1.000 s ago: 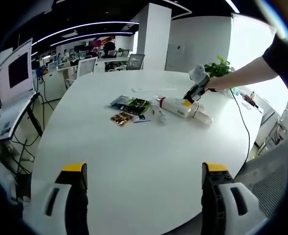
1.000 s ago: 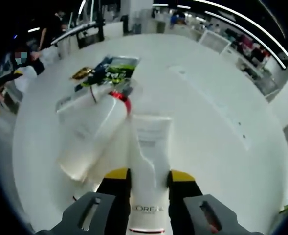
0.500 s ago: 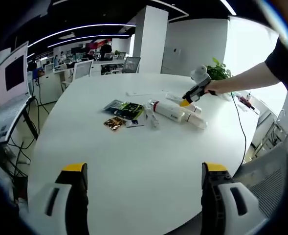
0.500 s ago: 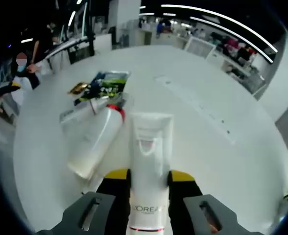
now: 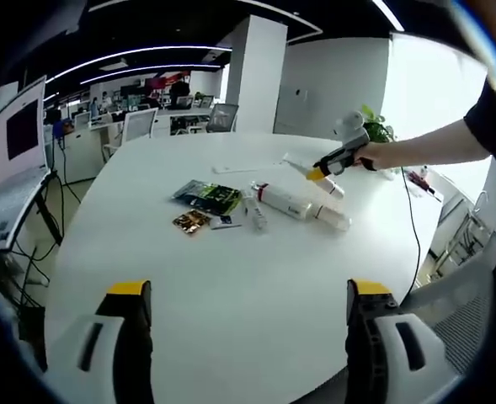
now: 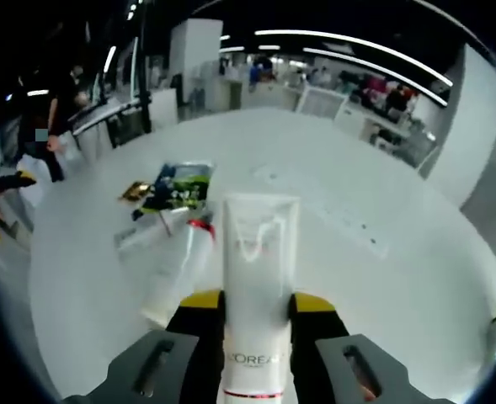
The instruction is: Arrange the skincare products in the storage area until every visible bottle or jar stands upright without overlapping.
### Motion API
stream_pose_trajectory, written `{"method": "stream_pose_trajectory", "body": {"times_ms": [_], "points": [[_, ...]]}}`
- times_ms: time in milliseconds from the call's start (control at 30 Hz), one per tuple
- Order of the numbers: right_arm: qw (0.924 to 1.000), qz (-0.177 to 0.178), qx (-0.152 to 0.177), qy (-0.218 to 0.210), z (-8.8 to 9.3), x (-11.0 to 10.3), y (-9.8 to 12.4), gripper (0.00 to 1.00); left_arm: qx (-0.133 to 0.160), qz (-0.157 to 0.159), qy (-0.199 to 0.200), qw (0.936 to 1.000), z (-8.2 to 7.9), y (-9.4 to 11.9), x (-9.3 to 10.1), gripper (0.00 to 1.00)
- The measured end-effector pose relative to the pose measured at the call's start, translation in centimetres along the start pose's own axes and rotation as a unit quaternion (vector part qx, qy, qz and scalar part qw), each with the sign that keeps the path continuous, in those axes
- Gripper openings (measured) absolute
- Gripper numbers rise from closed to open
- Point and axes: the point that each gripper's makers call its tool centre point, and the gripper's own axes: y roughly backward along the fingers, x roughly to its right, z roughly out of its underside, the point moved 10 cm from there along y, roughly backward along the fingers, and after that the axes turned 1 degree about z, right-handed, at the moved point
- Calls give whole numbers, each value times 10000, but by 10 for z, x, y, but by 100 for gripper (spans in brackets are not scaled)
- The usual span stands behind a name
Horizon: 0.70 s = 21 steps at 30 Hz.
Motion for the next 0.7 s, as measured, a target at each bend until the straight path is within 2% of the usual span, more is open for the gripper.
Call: {"method": "stream_pose_trajectory", "body": {"times_ms": [200, 367, 533, 700], "points": [[9989, -80, 422, -177, -10, -16, 15, 21, 78, 132, -106, 9998, -6, -2, 9, 91], [9977, -73, 637, -215, -15, -27, 28, 21, 89, 171, -255, 9995, -8, -1, 13, 93], [9939, -23, 1006, -451, -21, -38, 48, 21, 139, 196, -378, 9990, -14, 2, 17, 94], [9888, 27, 1386, -554, -31, -55, 69, 21, 234, 319, -585, 9975, -21, 0, 28, 94]]}}
